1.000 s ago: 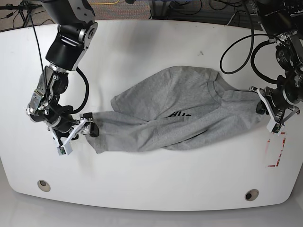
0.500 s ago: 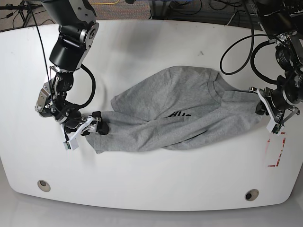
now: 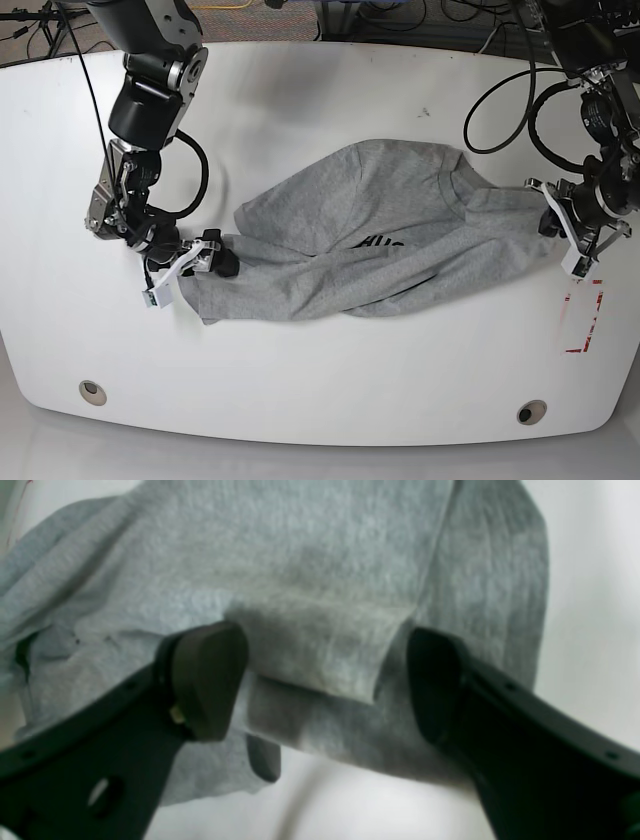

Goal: Fold the T-shirt properly
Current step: 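Lift the shirt with both grippers and pull it back toward the robot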

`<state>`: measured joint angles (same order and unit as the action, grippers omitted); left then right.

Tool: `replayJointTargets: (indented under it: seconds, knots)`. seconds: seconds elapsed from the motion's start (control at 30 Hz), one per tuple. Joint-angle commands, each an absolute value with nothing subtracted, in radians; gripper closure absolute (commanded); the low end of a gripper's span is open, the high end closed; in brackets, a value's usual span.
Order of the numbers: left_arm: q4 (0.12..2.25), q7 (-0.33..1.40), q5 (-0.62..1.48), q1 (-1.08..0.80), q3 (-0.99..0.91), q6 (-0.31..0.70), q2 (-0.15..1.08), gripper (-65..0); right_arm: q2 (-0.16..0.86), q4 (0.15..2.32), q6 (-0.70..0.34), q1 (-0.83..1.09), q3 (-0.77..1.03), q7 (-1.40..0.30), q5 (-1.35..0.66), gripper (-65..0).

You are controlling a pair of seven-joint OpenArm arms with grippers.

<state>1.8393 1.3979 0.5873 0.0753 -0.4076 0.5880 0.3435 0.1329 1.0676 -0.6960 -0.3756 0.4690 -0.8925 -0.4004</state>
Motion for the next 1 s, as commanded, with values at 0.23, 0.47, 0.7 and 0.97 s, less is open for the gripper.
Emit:
replayJointTargets:
  seconds: [0.23,0.47,0.7,0.97]
  knots:
    - [1.859,1.382,0.598,0.093,-0.410,0.590,0.358,0.0,0.142,1.082,-0.698,-0.404,0.466,-0.865,-0.421,-1.6]
    - [1.857,1.382,0.598,0.097,-0.410,0.590,0.358,0.0,0.143,1.090,-0.698,-0.404,0.466,-0.872,-0.429,0.0]
    - [1.857,1.382,0.598,0.102,-0.409,0.590,0.358,0.0,0.147,1.231,-0.698,-0.395,0.475,-0.960,-0.429,0.0]
    - [1.859,1.382,0.598,0.159,-0.410,0.590,0.357,0.0,0.166,1.465,-0.698,-0.343,0.476,-1.040,-0.429,0.0]
